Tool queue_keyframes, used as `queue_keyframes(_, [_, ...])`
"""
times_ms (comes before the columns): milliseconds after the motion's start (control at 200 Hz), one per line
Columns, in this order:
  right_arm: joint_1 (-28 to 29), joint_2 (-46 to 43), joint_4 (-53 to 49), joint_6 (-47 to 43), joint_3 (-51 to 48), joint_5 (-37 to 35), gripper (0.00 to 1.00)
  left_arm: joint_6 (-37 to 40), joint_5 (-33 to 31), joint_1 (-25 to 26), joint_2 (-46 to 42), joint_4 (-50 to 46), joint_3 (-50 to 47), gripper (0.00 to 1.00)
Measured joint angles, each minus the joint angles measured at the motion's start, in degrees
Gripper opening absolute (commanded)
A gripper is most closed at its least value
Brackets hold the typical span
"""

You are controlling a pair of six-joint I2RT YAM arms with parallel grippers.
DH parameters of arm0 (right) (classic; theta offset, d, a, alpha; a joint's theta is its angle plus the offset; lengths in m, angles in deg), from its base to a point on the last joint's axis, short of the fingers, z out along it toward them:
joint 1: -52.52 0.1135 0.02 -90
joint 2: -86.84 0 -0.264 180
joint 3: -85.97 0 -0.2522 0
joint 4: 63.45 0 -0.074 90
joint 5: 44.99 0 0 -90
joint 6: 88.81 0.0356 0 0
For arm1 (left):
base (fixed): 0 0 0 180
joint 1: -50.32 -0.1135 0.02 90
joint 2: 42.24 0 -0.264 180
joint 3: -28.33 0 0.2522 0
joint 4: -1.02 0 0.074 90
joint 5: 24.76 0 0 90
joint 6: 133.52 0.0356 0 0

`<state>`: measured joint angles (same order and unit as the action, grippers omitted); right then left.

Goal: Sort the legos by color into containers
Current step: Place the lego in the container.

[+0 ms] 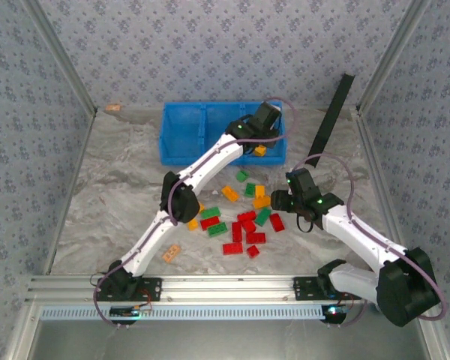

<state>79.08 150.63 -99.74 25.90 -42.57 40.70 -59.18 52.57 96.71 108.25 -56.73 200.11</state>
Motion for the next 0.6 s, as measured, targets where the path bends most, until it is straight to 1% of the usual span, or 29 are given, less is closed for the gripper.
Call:
queue_keyframes(240, [0.0, 1.4, 0.7, -1.3, 0.0, 0.0, 0.65, -3.3, 2.0, -2.3, 1.5, 4.8, 0.7, 0.30])
queue_keyframes(515, [0.0, 2.6, 0.7, -2.3, 0.9, 0.0, 0.66, -6.2, 5.0, -2.4, 6.4, 7.6, 0.7, 0.30])
queue_keyframes(600, [0.0, 2.8, 1.1, -2.3, 1.2, 0.1, 0.66, -6.8, 5.6, -2.4, 7.2, 7.8, 0.7, 0.32])
